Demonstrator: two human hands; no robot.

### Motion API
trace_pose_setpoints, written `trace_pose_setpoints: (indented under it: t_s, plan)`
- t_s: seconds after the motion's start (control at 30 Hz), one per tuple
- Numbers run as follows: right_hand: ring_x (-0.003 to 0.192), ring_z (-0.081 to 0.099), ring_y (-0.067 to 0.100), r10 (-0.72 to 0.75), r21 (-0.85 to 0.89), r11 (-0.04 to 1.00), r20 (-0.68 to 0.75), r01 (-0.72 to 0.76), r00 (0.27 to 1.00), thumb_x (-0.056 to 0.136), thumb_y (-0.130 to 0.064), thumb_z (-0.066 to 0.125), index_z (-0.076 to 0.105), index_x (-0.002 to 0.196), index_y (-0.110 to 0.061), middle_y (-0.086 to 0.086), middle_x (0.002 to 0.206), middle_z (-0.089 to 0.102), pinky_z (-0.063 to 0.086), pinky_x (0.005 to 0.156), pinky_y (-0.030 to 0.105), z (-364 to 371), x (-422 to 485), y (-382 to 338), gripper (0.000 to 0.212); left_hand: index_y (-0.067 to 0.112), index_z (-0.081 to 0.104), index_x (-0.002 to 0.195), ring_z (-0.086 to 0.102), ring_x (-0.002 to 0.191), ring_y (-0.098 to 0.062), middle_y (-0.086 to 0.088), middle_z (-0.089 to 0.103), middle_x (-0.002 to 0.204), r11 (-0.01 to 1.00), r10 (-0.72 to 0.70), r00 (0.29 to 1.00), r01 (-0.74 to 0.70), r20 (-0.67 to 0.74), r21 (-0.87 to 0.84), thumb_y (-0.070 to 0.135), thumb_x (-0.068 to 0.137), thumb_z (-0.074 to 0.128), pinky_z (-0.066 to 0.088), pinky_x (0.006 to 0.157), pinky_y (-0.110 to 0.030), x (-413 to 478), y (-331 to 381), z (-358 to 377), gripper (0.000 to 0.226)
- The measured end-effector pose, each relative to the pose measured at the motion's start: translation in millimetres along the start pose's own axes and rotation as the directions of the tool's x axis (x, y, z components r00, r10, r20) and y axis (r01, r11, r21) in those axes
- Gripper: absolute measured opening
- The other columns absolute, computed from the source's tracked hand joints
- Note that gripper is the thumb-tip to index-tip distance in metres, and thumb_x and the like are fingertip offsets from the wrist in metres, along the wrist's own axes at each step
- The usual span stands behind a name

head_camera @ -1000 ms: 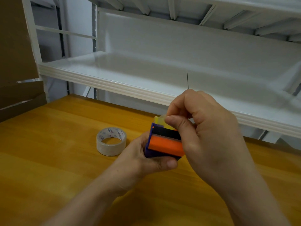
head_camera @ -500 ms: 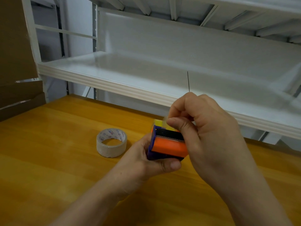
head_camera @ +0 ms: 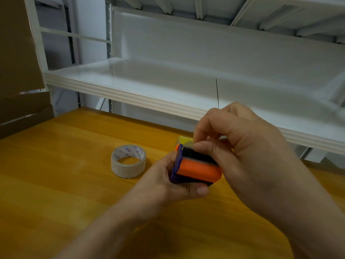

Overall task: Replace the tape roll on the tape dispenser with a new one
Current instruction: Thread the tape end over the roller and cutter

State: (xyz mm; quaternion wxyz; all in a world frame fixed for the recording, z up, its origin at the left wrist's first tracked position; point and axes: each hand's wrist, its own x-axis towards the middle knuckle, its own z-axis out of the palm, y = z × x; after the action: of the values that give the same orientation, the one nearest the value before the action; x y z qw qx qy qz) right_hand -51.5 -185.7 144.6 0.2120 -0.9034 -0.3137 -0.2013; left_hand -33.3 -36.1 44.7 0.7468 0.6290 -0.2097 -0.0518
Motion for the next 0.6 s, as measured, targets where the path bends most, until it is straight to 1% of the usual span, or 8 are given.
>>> trace_pose_setpoints:
  t_s: [0.07,0.13,0.27,0.4,0.47,0.53,0.57,0.6]
  plan:
    - [0.083,0.05,-0.003,-0.014,0.002,1.0,0.001,0.014,1.0,0.082,-0.043,0.047,0.051,0.079,-0.039,-0.022,0.087,0.048,0.034,0.063,0.013,0.2,0.0,1.2,0.007,0.016,0.06,0.102,0.068,0.074,0.002,0.014,0.072,0.078,1.0,0.002,1.0,-0.002,0.004,0.017,0.005,0.074,0.074,0.051,0.063,-0.011,0.0,0.3,0.0,0.034]
    - [0.08,0.052,-0.002,-0.03,-0.014,0.999,-0.026,0.03,0.999,0.089,-0.041,0.048,0.053,0.079,-0.038,-0.021,0.081,0.052,0.036,0.063,0.014,0.8,-0.6,4.0,0.011,0.015,0.06,0.103,0.068,0.074,0.002,0.013,0.073,0.078,1.0,0.005,1.0,-0.006,0.01,0.028,0.006,0.073,0.075,0.051,0.063,-0.012,-0.2,1.5,0.2,0.034]
    - [0.075,0.053,-0.002,-0.038,-0.029,0.999,-0.051,0.037,0.998,0.084,-0.038,0.055,0.056,0.079,-0.035,-0.02,0.075,0.054,0.037,0.061,0.016,0.9,-0.1,5.1,0.006,0.01,0.059,0.105,0.068,0.071,0.002,0.012,0.072,0.076,1.0,-0.01,1.0,0.009,0.026,0.024,0.0,0.075,0.073,0.051,0.062,-0.011,-0.4,1.2,0.4,0.034]
    - [0.075,0.054,-0.002,-0.032,-0.017,0.999,-0.088,0.031,0.996,0.082,-0.036,0.057,0.056,0.079,-0.036,-0.021,0.074,0.055,0.036,0.06,0.016,0.0,-0.5,4.9,0.003,0.014,0.06,0.104,0.068,0.076,0.001,0.012,0.073,0.08,0.999,-0.002,1.0,0.001,0.027,0.032,0.005,0.073,0.074,0.052,0.065,-0.013,-0.8,2.3,0.4,0.035]
    - [0.073,0.054,-0.002,-0.032,-0.009,0.999,-0.087,0.031,0.996,0.087,-0.032,0.06,0.055,0.08,-0.035,-0.021,0.073,0.056,0.035,0.058,0.013,-0.1,-0.9,4.5,0.009,0.013,0.06,0.105,0.068,0.077,0.0,0.011,0.073,0.081,0.999,0.002,1.0,-0.003,0.018,0.037,0.007,0.073,0.074,0.052,0.066,-0.014,-1.1,2.8,-0.5,0.036]
    - [0.074,0.056,0.0,-0.013,-0.001,1.0,-0.071,0.013,0.997,0.09,-0.023,0.064,0.055,0.081,-0.033,-0.019,0.073,0.058,0.04,0.054,0.014,1.5,-1.5,4.4,0.016,0.012,0.06,0.106,0.069,0.079,-0.001,0.01,0.073,0.082,0.999,0.001,1.0,-0.001,0.008,0.042,0.009,0.072,0.075,0.052,0.067,-0.014,-1.0,2.0,-1.2,0.037]
    - [0.079,0.057,-0.002,-0.006,0.004,1.0,-0.072,0.006,0.997,0.09,-0.02,0.064,0.055,0.082,-0.031,-0.018,0.073,0.058,0.045,0.059,0.014,2.0,-1.7,4.2,0.017,0.012,0.061,0.106,0.069,0.079,-0.001,0.01,0.073,0.083,0.999,-0.002,1.0,0.002,0.004,0.045,0.009,0.071,0.076,0.052,0.067,-0.014,-1.1,1.8,-1.2,0.038]
    - [0.082,0.056,-0.008,-0.002,0.007,1.0,-0.081,0.002,0.997,0.091,-0.017,0.064,0.055,0.082,-0.03,-0.019,0.072,0.058,0.045,0.068,0.01,2.3,-1.3,3.1,0.018,0.013,0.061,0.105,0.069,0.079,-0.001,0.01,0.074,0.083,0.999,-0.002,1.0,0.002,0.002,0.047,0.01,0.071,0.076,0.052,0.067,-0.013,-1.3,1.6,-1.2,0.037]
